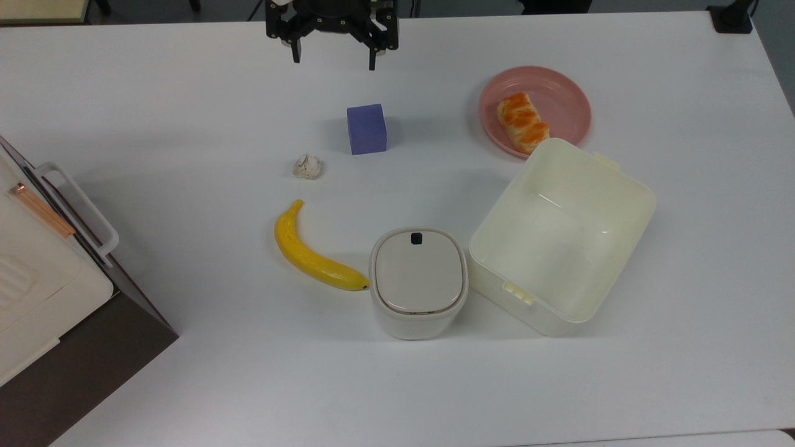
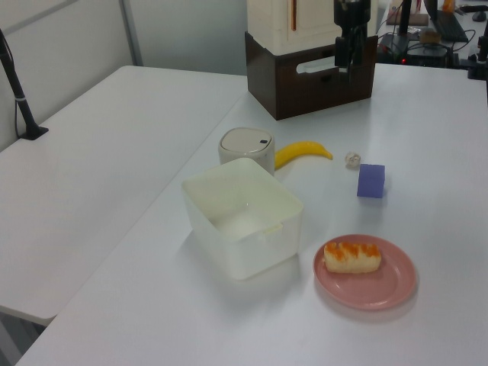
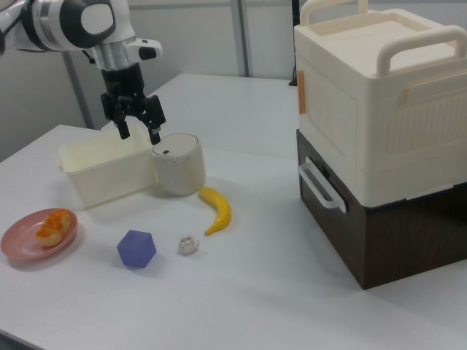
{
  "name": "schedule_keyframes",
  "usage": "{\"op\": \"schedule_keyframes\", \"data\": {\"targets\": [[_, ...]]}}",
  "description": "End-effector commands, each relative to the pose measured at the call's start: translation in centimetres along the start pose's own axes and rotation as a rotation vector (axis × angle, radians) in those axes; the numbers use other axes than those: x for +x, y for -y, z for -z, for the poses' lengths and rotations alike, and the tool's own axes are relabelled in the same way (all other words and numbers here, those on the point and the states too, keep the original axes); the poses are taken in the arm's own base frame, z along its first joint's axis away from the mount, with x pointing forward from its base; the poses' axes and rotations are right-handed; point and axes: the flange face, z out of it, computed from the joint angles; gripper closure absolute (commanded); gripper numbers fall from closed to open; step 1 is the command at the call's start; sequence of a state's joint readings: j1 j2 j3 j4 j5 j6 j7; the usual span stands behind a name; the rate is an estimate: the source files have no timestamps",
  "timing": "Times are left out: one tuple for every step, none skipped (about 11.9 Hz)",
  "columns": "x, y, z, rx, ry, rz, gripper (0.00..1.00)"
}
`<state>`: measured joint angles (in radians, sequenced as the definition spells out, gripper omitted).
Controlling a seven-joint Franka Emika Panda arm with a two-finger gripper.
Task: Put the bread on the table
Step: 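Move the gripper over the bread slice on the pink plate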
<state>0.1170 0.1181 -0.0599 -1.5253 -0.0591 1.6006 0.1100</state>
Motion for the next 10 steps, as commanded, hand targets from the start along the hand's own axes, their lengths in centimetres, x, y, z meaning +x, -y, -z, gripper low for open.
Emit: {"op": "schedule_keyframes", "data": {"targets": [[-1.6,4.5,-1.2,0.031,0.046,0.076,0.00],[-2.0,7.0,-1.8,0.075,0.051,0.109,0.00],[-2.5,10.4,-2.8,0.105,0.036,0.157,0.00],[-2.9,13.1,-3.9,0.113,0.018,0.158,0.00],[-3.8,16.2,-5.0,0.117,0.008,0.153,0.00],[-4.4,17.7,-5.9,0.117,0.004,0.159,0.00],[-5.5,20.5,-7.0,0.123,-0.010,0.193,0.00],[-6.3,22.5,-8.8,0.122,-0.023,0.191,0.00],[-7.5,24.9,-10.8,0.117,-0.032,0.215,0.00],[-8.3,26.6,-13.2,0.099,-0.024,0.246,0.00]]}}
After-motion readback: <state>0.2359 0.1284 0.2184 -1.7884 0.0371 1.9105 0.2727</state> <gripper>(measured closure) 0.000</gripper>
